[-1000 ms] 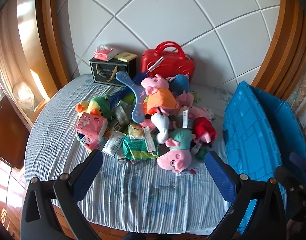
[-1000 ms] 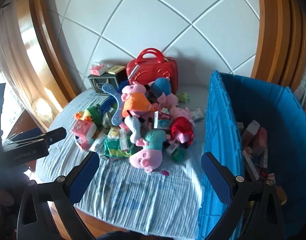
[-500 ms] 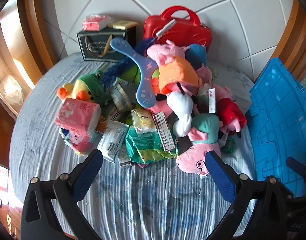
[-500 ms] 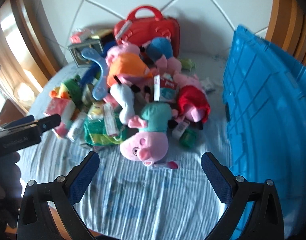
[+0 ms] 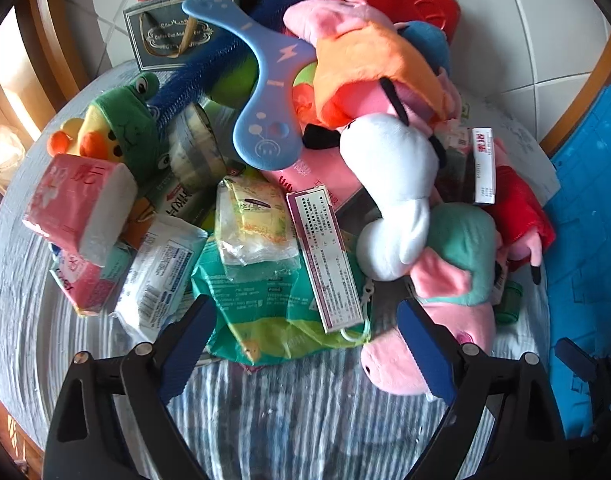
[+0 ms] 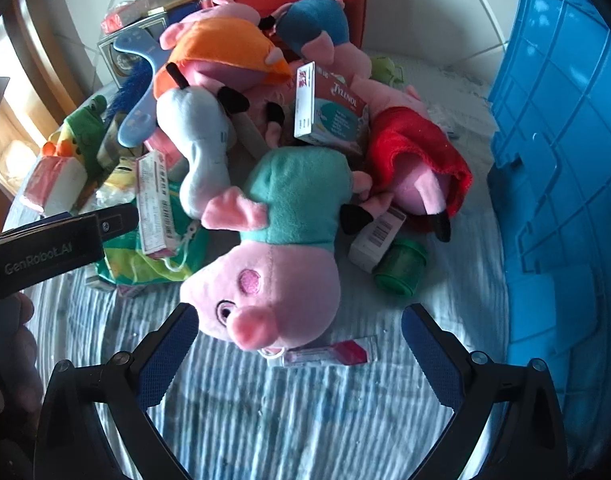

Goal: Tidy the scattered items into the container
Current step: 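Move the left tool toward a white medicine box while the right tool approaches a teal plush pig, then close the left tool on the white pink-labelled box while the right tool grips the teal plush pig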

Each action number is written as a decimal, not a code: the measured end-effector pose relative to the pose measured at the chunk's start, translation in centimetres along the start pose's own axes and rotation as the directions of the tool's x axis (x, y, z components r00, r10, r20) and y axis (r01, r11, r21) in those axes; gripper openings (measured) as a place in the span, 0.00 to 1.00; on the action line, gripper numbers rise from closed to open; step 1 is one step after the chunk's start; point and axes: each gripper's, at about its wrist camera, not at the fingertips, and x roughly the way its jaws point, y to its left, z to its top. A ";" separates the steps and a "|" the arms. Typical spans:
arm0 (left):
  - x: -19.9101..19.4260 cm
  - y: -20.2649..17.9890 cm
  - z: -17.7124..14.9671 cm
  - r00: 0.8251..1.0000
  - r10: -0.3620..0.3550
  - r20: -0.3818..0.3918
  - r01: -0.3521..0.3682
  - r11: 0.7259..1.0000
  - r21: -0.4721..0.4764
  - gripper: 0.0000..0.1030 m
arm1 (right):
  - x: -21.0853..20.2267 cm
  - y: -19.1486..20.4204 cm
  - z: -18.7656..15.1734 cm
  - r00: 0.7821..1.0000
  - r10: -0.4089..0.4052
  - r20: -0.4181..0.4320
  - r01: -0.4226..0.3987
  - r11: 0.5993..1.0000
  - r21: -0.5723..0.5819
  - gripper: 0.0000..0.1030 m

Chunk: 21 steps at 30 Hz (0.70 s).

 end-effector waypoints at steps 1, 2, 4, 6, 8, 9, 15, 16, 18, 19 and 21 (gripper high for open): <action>0.6 0.0 0.1 1.000 -0.004 -0.006 0.004 1.000 -0.010 0.83 | 0.2 0.0 0.0 1.000 -0.004 0.001 0.004 1.000 0.000 1.00; 1.1 0.0 0.2 1.000 -0.004 -0.014 0.004 1.000 -0.015 0.82 | 0.5 -0.1 0.1 1.000 -0.010 -0.001 0.010 1.000 -0.001 1.00; 2.1 -0.1 0.3 1.000 0.002 -0.025 -0.003 1.000 -0.019 0.82 | 1.1 -0.2 0.3 1.000 -0.012 -0.006 0.012 1.000 0.000 1.00; 2.8 -0.1 0.4 1.000 0.004 -0.030 -0.005 1.000 -0.019 0.82 | 1.8 -0.2 0.4 1.000 -0.014 -0.018 0.014 1.000 0.001 1.00; 3.1 -0.4 0.4 0.999 0.009 -0.030 -0.010 1.000 -0.015 0.82 | 2.4 -0.3 0.5 1.000 -0.014 -0.024 0.014 1.000 0.006 1.00; 3.3 -0.5 0.5 0.999 0.011 -0.032 -0.012 1.000 -0.012 0.82 | 2.7 -0.3 0.5 1.000 -0.014 -0.026 0.015 1.000 0.009 1.00; 3.9 -1.3 0.8 0.999 0.015 -0.041 -0.015 1.000 -0.002 0.72 | 3.8 -0.4 1.5 1.000 -0.007 -0.018 0.007 0.999 0.031 1.00; 4.0 -1.4 0.8 0.999 0.014 -0.041 -0.014 1.000 0.000 0.71 | 3.9 -0.4 1.8 1.000 -0.005 -0.015 0.006 0.999 0.034 1.00; 4.2 -1.7 0.9 0.999 0.015 -0.045 -0.015 1.000 0.005 0.65 | 4.5 -0.4 2.2 1.000 -0.003 -0.016 0.004 0.999 0.041 1.00; 4.3 -1.7 0.9 0.999 0.014 -0.048 -0.014 1.000 0.007 0.62 | 4.8 -0.3 2.4 1.000 -0.002 -0.020 0.003 0.999 0.039 1.00; 4.4 -1.9 1.0 0.998 0.010 -0.054 -0.009 1.000 0.012 0.52 | 5.5 0.1 2.8 1.000 0.001 -0.031 0.000 1.000 0.030 1.00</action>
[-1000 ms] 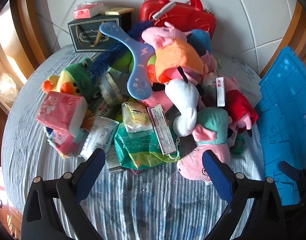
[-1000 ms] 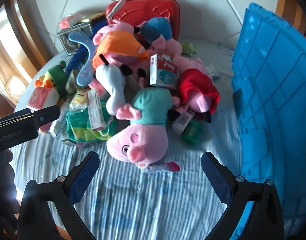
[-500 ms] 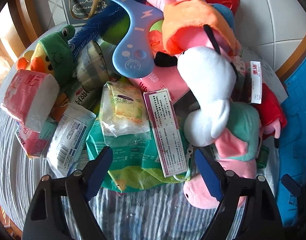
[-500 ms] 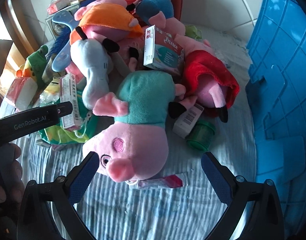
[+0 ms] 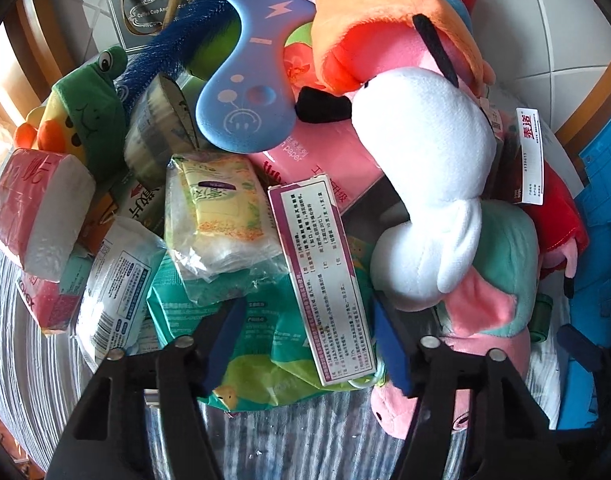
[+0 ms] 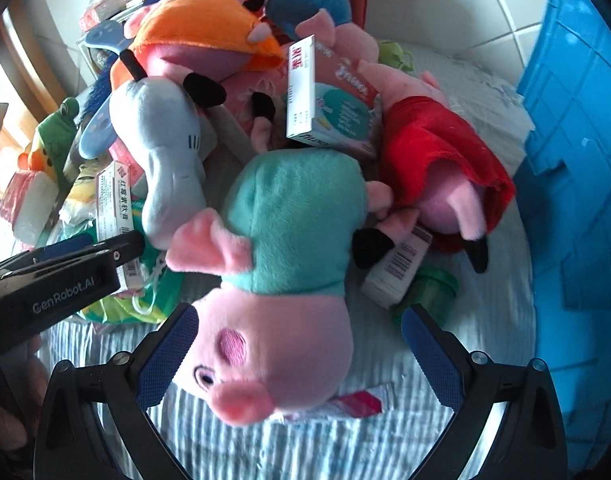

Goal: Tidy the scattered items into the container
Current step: 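Close the left tool on the white pink-labelled box while the right tool grips the teal plush pig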

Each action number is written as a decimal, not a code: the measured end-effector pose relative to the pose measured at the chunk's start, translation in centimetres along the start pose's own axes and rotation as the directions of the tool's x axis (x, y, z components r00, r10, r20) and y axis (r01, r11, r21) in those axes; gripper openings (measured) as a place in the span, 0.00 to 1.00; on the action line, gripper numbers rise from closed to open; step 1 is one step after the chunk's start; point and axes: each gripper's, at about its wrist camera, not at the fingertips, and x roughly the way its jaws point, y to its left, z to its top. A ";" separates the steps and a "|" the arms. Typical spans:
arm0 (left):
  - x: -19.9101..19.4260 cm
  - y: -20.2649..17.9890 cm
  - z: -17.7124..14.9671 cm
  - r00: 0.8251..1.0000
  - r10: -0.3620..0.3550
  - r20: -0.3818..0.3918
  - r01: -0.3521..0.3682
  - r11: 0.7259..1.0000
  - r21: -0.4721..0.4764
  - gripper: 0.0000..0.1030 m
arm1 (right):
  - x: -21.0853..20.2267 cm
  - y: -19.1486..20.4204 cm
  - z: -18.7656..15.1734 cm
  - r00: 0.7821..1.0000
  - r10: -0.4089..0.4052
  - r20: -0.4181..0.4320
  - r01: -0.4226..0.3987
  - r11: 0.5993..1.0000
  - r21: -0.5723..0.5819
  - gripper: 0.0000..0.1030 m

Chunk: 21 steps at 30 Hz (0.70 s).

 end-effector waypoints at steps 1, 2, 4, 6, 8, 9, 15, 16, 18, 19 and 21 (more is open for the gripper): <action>0.0 0.0 0.0 1.000 -0.006 -0.005 0.006 1.000 0.002 0.48 | 0.4 0.2 0.1 1.000 0.000 -0.007 0.000 1.000 -0.004 1.00; -0.1 -0.1 0.1 1.000 -0.017 -0.011 0.017 1.000 0.001 0.40 | 0.7 0.5 0.3 1.000 -0.002 -0.012 0.002 1.000 -0.007 1.00; -0.4 -0.2 0.1 0.999 -0.032 -0.013 0.032 0.999 0.005 0.33 | 1.5 0.8 0.7 1.000 -0.006 -0.024 0.005 1.000 -0.009 1.00; -0.8 -0.2 0.1 0.999 -0.039 -0.007 0.039 0.999 0.010 0.30 | 2.2 0.9 0.9 0.999 -0.011 -0.033 0.011 1.000 -0.008 1.00; -1.2 -0.2 0.0 0.999 -0.049 -0.006 0.049 0.999 0.007 0.30 | 3.0 1.1 1.3 0.999 -0.019 -0.048 0.019 1.000 -0.009 1.00; -1.4 -0.3 0.0 0.999 -0.053 -0.006 0.053 0.999 0.007 0.29 | 3.4 1.2 1.4 0.998 -0.024 -0.056 0.024 1.000 -0.008 1.00; -2.6 -0.6 -0.4 0.997 -0.081 -0.002 0.081 0.997 -0.002 0.28 | 4.8 1.1 2.1 0.993 0.004 -0.114 -0.002 1.000 0.014 0.77; -2.8 -0.7 -0.5 0.997 -0.082 -0.001 0.082 0.997 -0.003 0.28 | 4.7 1.3 2.1 0.994 -0.006 -0.114 0.007 1.000 0.009 0.76; -3.2 -0.9 -0.6 0.997 -0.083 0.001 0.083 0.997 -0.003 0.28 | 4.3 1.5 2.1 0.994 -0.010 -0.111 0.012 1.000 0.011 0.69; -3.4 -1.1 -0.6 0.997 -0.083 0.001 0.083 0.997 -0.003 0.28 | 4.2 1.4 2.0 0.994 -0.007 -0.113 0.009 1.000 0.017 0.68; -3.7 -1.4 -0.7 0.997 -0.082 0.001 0.082 0.997 -0.004 0.28 | 4.0 1.4 1.9 0.993 0.000 -0.118 0.002 1.000 0.023 0.67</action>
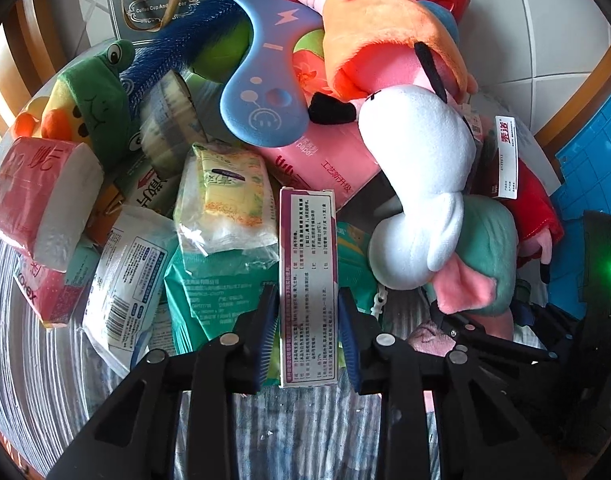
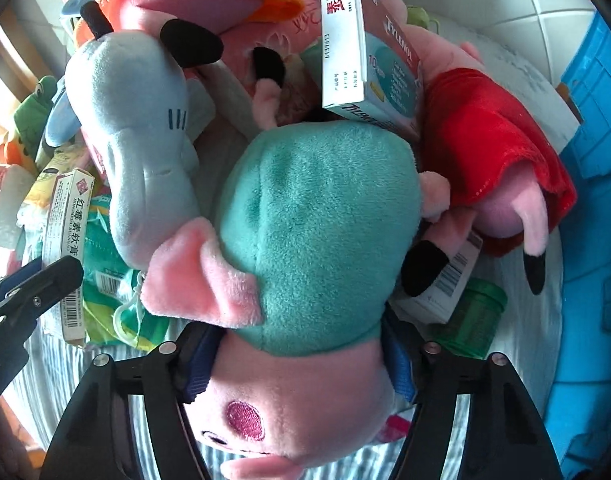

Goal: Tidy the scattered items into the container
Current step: 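Close the left tool on the white pink-labelled box while the right tool grips the teal plush pig, then lift the box with the left tool while the right tool carries the pig toward the blue bin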

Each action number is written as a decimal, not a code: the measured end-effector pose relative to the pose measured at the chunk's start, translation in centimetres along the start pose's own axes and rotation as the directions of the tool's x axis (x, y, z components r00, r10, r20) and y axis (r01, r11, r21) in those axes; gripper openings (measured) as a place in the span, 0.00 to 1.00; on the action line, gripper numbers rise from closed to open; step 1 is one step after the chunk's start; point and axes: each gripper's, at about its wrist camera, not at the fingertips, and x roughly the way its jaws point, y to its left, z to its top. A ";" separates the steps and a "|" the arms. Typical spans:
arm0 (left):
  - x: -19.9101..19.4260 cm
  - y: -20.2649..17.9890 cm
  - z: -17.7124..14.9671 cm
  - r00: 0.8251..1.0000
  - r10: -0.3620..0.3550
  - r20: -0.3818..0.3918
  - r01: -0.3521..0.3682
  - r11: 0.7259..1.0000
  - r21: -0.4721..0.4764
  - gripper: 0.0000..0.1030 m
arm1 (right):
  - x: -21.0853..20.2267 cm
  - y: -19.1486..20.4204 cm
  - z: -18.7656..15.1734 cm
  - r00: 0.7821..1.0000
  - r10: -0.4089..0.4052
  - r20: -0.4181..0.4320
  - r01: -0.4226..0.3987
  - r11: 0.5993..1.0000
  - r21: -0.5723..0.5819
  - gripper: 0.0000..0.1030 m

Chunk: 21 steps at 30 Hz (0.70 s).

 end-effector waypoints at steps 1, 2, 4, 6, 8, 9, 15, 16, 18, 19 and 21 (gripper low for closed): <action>-0.2 -0.2 0.0 1.000 0.000 0.000 0.000 1.000 0.000 0.28 | -0.1 0.0 -0.1 1.000 0.004 -0.003 -0.004 1.000 0.000 0.66; -0.3 -0.4 -0.1 1.000 -0.001 -0.001 0.001 1.000 -0.001 0.28 | -0.2 0.0 -0.3 1.000 0.005 -0.003 -0.005 1.000 0.001 0.66; -0.5 -0.7 0.1 1.000 0.002 0.001 -0.002 1.000 -0.001 0.28 | -0.5 0.0 -0.7 1.000 0.011 -0.006 -0.011 1.000 0.008 0.66; -0.9 -1.2 0.0 1.000 0.003 0.003 -0.003 1.000 0.001 0.28 | -0.8 0.0 -1.1 1.000 0.016 -0.007 -0.016 1.000 0.012 0.65; -1.3 -1.8 -0.1 1.000 0.003 0.005 -0.003 1.000 0.000 0.28 | -1.2 0.2 -1.6 1.000 0.019 -0.004 -0.019 1.000 0.011 0.65; -1.6 -2.1 -0.1 1.000 0.003 0.007 -0.003 1.000 0.000 0.28 | -1.5 0.3 -1.8 1.000 0.021 -0.001 -0.021 1.000 0.008 0.65; -2.7 0.8 -1.4 1.000 -0.008 0.026 0.008 1.000 0.001 0.28 | -3.6 0.7 -2.8 0.999 0.020 0.030 -0.020 1.000 0.001 0.64; -2.9 0.3 -1.0 1.000 -0.009 0.028 0.009 1.000 0.002 0.28 | -3.9 0.7 -2.9 0.999 0.020 0.033 -0.020 1.000 0.003 0.64; -3.4 -0.3 -0.5 0.999 -0.012 0.036 0.012 1.000 0.006 0.28 | -4.6 0.5 -3.3 0.999 0.019 0.044 -0.019 1.000 0.008 0.64; -3.4 0.4 -0.8 0.999 -0.014 0.040 0.014 1.000 0.009 0.28 | -4.8 0.6 -3.6 0.999 0.016 0.051 -0.017 1.000 0.010 0.64; -3.0 2.4 -0.1 0.999 -0.018 0.047 0.018 1.000 0.014 0.28 | -5.5 0.2 -4.0 0.998 0.012 0.064 -0.013 1.000 0.016 0.64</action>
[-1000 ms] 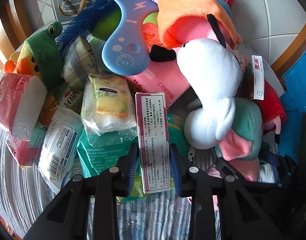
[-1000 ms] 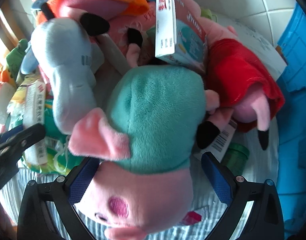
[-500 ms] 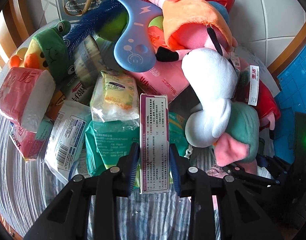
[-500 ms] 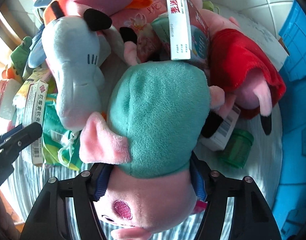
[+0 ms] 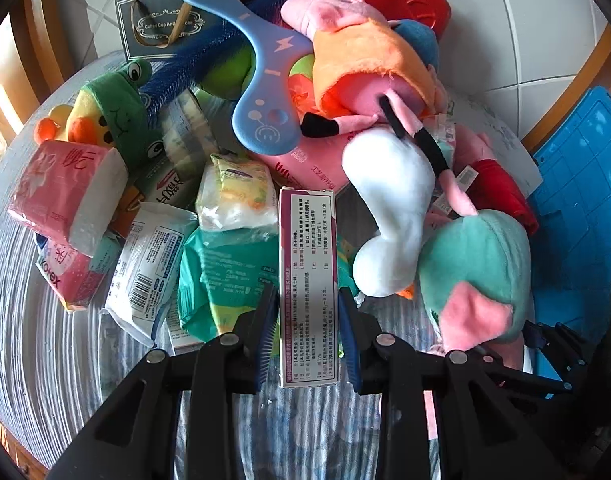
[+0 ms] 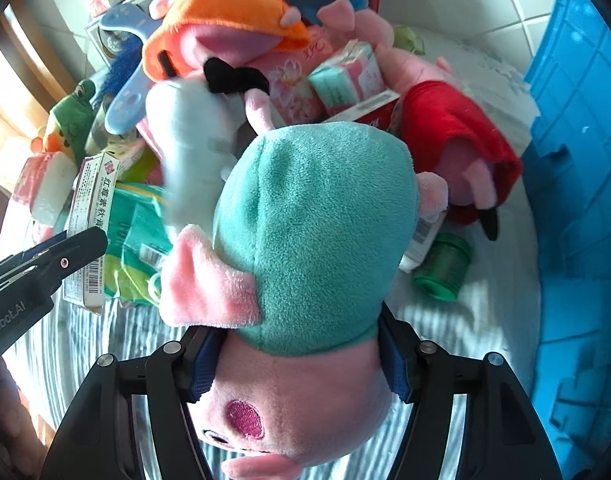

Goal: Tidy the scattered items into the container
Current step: 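Lift the box with the left tool while the right tool carries the pig toward the blue bin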

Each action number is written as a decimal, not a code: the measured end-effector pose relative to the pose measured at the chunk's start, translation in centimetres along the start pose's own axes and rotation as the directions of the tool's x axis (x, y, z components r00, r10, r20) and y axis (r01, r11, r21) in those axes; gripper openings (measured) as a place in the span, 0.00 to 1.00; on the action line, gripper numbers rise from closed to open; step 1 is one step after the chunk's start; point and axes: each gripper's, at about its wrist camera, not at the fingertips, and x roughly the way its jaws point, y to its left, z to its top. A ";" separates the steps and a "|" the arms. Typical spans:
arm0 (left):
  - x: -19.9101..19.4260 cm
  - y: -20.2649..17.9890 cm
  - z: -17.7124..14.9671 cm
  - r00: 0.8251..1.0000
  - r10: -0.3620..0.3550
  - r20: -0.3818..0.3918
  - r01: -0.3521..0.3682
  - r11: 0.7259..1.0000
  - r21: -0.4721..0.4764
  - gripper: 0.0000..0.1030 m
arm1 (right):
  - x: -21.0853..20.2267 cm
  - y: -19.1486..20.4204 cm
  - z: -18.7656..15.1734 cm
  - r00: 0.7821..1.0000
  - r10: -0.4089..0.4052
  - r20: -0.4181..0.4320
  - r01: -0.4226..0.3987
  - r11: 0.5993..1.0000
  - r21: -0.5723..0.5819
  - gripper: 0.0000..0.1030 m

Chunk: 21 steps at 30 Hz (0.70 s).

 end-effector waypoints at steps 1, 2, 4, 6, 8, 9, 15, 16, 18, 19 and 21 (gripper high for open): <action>0.1 0.4 0.1 1.000 -0.002 0.004 0.002 1.000 0.003 0.28 | -0.3 -0.2 0.0 1.000 -0.003 0.006 0.003 1.000 0.004 0.64; 0.2 0.5 0.2 1.000 -0.003 0.008 0.003 1.000 0.006 0.28 | -0.7 -0.2 0.2 1.000 -0.005 0.010 0.004 1.000 0.008 0.64; -1.2 1.2 -0.2 1.000 -0.006 0.016 0.005 1.000 0.009 0.28 | -1.5 -0.2 -0.5 1.000 -0.003 0.019 0.002 1.000 0.013 0.64; -2.2 1.4 -0.7 1.000 -0.006 0.026 0.006 1.000 0.012 0.28 | -2.4 -0.1 -0.8 0.999 -0.004 0.032 0.003 1.000 0.014 0.64; -3.2 1.4 -0.8 0.999 -0.009 0.036 0.008 1.000 0.014 0.28 | -3.4 -0.6 -1.2 0.999 -0.002 0.044 0.002 1.000 0.016 0.64; -3.7 1.4 -0.8 0.999 -0.008 0.043 0.008 1.000 0.017 0.28 | -4.0 -0.7 -0.9 0.999 -0.003 0.050 0.002 1.000 0.017 0.64; -7.4 1.1 -1.5 0.996 -0.005 0.085 0.003 0.999 0.033 0.28 | -7.9 -1.0 -1.4 0.995 0.005 0.101 -0.007 1.000 0.020 0.64; -8.0 1.0 -1.7 0.996 -0.004 0.094 0.001 0.999 0.037 0.28 | -8.5 -0.9 -1.4 0.994 0.006 0.109 -0.009 1.000 0.020 0.64; -9.2 0.8 -1.8 0.994 -0.001 0.113 -0.004 0.999 0.041 0.28 | -10.0 -0.8 -1.7 0.992 0.010 0.128 -0.013 1.000 0.022 0.64; -9.9 0.6 -1.8 0.992 -0.004 0.123 -0.002 0.999 0.043 0.28 | -10.7 -0.6 -1.8 0.991 0.012 0.137 -0.016 1.000 0.022 0.64; -11.2 0.4 -2.0 0.991 -0.010 0.137 0.003 0.999 0.048 0.28 | -12.0 -0.5 -2.0 0.988 0.026 0.154 -0.029 0.999 0.024 0.65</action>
